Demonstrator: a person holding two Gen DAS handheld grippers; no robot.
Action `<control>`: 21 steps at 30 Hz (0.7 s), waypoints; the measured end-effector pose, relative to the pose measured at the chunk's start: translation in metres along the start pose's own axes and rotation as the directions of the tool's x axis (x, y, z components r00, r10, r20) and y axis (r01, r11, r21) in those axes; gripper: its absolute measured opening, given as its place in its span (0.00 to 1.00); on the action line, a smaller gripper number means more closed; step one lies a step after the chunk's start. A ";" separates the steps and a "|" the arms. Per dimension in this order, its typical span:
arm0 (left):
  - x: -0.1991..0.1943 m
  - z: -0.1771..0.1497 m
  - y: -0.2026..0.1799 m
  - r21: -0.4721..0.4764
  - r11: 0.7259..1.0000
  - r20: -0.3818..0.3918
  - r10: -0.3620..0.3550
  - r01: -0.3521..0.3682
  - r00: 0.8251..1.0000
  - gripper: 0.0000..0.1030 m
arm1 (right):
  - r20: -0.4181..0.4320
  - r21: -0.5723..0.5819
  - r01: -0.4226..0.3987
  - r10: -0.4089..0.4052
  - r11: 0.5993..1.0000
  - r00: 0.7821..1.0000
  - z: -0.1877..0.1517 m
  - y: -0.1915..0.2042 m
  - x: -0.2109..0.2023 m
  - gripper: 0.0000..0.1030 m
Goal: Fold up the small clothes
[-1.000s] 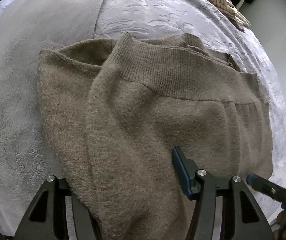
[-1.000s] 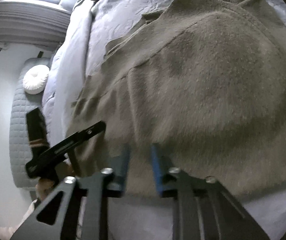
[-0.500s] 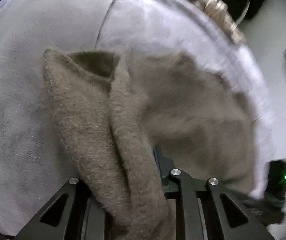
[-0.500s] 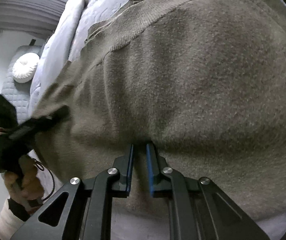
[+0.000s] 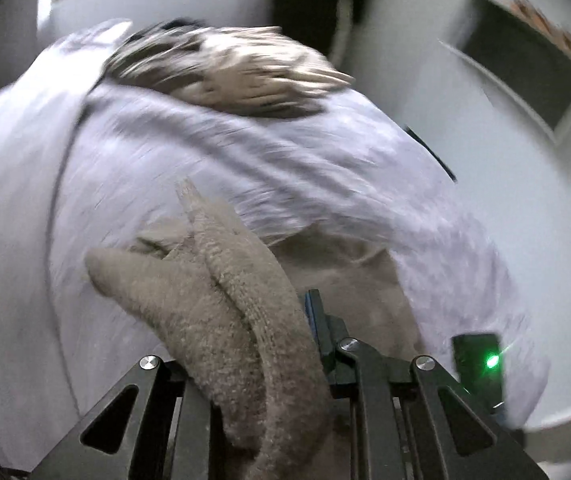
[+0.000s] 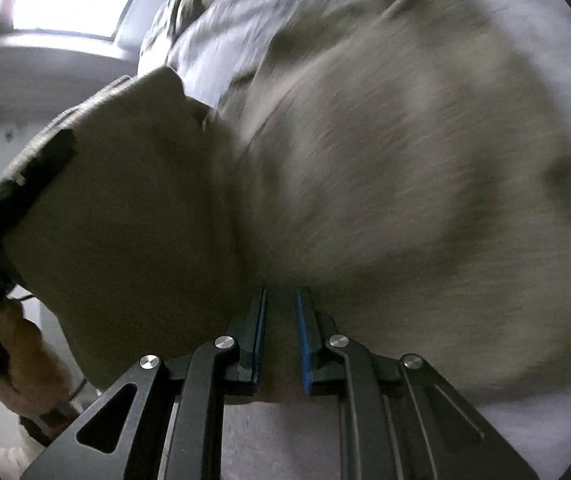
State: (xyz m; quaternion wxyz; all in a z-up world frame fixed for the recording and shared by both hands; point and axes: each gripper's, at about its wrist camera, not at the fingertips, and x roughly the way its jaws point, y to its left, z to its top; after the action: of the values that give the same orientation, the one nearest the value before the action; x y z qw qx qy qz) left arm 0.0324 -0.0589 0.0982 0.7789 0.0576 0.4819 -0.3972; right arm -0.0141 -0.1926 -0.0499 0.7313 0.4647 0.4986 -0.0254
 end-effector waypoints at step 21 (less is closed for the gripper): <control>0.084 -0.016 -0.147 0.346 0.938 -0.070 0.052 -0.024 0.996 0.69 | 0.054 0.224 -0.122 0.112 0.967 0.992 -0.005 -0.086 -0.027 0.16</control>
State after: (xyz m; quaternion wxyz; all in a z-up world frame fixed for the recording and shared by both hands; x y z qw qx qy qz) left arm -0.0594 -0.1984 0.0665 0.7447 0.2180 0.4337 -0.4580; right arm -0.0741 -0.2489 -0.0865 0.6835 0.5732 0.4493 -0.0484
